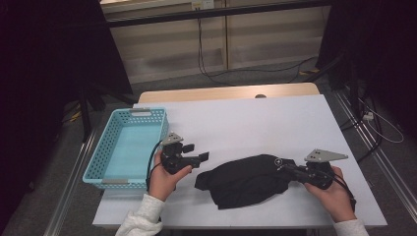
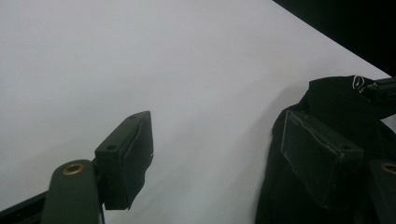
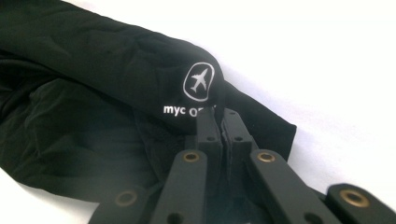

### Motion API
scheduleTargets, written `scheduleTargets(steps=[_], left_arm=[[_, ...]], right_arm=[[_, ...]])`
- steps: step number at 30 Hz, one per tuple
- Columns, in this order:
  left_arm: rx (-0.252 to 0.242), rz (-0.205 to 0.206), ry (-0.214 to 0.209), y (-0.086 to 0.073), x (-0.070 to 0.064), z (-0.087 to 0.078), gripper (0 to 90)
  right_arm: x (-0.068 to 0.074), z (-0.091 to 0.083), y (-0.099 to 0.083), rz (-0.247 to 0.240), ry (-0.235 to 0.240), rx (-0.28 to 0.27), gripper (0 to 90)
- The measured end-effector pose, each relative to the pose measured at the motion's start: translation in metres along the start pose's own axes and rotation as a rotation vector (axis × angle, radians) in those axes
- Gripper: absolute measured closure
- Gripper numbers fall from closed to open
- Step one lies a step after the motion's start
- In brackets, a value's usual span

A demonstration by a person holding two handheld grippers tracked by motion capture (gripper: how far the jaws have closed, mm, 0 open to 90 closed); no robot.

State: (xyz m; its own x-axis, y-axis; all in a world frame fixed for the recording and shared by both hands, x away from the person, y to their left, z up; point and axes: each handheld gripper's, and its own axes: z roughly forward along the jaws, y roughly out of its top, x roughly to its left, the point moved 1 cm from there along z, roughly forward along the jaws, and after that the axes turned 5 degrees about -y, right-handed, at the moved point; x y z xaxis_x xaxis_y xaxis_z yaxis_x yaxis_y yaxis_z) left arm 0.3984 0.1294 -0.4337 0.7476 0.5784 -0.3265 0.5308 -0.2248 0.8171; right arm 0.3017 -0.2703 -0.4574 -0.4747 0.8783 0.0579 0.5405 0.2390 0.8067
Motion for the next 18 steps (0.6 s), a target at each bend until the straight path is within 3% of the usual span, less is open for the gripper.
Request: scheduleTargets(steps=[13, 18], left_arm=[[-0.003, -0.003, -0.036, 0.004, -0.011, -0.001, 19.7], [-0.008, -0.003, -0.021, 0.005, -0.011, -0.008, 18.2]], right_arm=[[0.010, 0.008, 0.005, -0.019, 0.001, -0.011, 87.9], [0.009, 0.007, 0.006, -0.023, -0.065, -0.036, 88.0]])
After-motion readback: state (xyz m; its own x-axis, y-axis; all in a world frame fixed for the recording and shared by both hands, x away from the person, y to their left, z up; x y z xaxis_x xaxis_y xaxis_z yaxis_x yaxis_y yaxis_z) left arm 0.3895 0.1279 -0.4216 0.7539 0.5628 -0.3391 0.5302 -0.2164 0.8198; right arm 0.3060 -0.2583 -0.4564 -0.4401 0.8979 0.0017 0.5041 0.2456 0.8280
